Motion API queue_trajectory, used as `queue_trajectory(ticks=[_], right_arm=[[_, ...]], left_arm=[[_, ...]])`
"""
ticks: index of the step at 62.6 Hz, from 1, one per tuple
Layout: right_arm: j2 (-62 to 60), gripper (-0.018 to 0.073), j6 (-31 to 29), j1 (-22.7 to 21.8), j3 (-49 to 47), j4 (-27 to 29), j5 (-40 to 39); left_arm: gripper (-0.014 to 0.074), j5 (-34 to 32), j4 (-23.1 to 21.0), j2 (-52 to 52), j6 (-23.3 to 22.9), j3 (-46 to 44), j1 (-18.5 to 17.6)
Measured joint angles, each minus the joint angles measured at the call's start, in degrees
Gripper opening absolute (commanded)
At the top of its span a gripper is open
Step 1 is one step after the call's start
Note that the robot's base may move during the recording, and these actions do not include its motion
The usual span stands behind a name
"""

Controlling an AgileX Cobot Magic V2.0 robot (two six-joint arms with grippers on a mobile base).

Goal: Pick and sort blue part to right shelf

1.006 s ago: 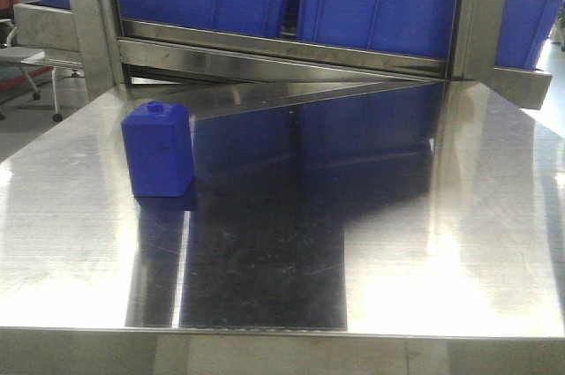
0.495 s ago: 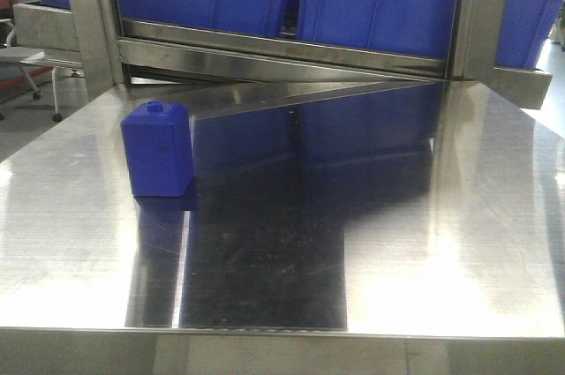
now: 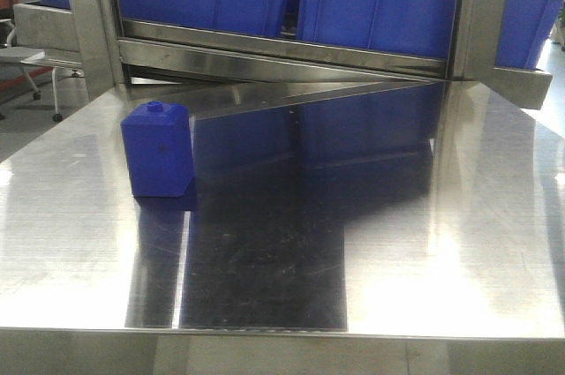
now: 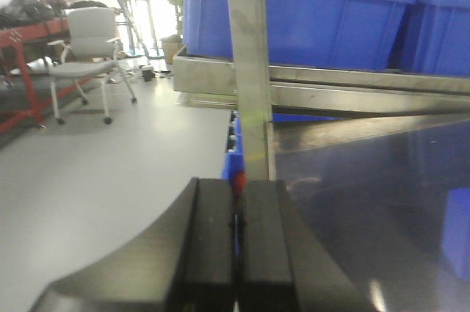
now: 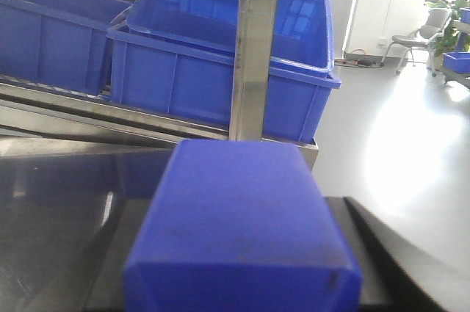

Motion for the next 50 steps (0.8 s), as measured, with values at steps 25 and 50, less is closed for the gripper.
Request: queue_trajectory(ticks=[25,50], right_arm=[[0.0,0.0428,0.0,0.0,0.0,0.0,0.0],[0.0,0.0428,0.0,0.0,0.0,-0.1,0.1]], left_arm=[[0.0175,-1.8,4.5,16.9,-1.2,-7.9,-5.9],[0.0683,-0.5,4.6,44.2,-8.6,-21.7,-24.5]])
